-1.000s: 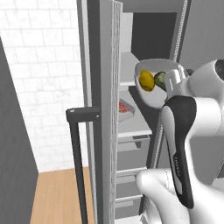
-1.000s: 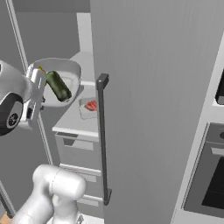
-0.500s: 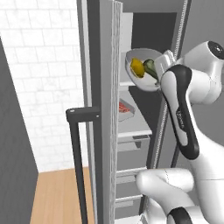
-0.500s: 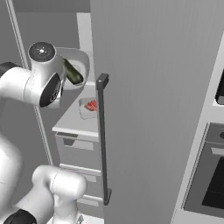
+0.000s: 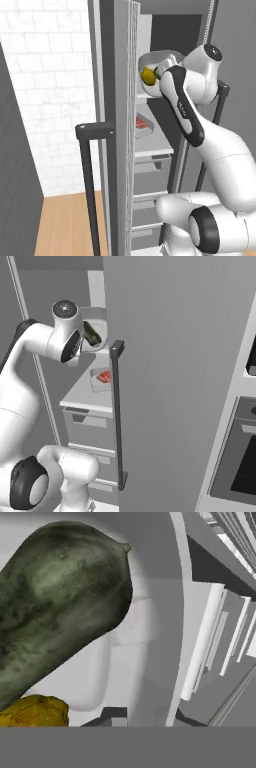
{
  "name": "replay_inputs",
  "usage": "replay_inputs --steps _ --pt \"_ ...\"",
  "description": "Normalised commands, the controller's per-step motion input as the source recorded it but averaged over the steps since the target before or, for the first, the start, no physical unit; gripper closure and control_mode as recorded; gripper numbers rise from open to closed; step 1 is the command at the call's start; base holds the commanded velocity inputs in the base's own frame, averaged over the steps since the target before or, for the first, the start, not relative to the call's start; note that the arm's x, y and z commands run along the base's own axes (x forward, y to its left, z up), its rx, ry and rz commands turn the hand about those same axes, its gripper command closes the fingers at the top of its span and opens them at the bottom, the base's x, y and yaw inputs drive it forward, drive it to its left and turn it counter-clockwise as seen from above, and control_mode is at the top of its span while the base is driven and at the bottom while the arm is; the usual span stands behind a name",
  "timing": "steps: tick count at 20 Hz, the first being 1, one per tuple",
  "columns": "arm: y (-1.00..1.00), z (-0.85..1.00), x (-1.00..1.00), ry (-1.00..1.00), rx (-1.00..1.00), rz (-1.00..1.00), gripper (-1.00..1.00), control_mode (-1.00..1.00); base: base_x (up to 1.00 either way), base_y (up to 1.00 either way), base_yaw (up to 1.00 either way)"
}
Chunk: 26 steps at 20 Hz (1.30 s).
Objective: Take the meat container that has the steak and place it on the second highest rack of the freezer. Then take the vegetable container that has the cucumber and lemon and place it on the highest rack of the freezer.
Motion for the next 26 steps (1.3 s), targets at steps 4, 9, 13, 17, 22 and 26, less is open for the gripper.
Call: replay_inputs --steps 4,9,13,17,22,26 --pt "0.41 -0.12 0.44 0.0 -0.04 0.0 1.0 -1.0 0.0 0.0 0.0" --pt "0.24 0.0 0.4 0.0 -0.01 0.0 1.0 -1.0 0.0 0.0 0.0" --pt "-0.02 0.0 0.99 0.0 0.0 0.0 1.0 -1.0 0.0 0.0 0.0" --pt "-0.2 0.0 1.0 0.0 0.0 0.0 1.0 -1.0 0.0 0.0 0.0" --pt "-0.12 0.0 1.0 0.0 0.0 0.0 1.0 -1.0 0.0 0.0 0.0" --pt "-0.01 -0.15 0.92 0.0 0.0 0.0 1.0 -1.0 0.0 0.0 0.0"
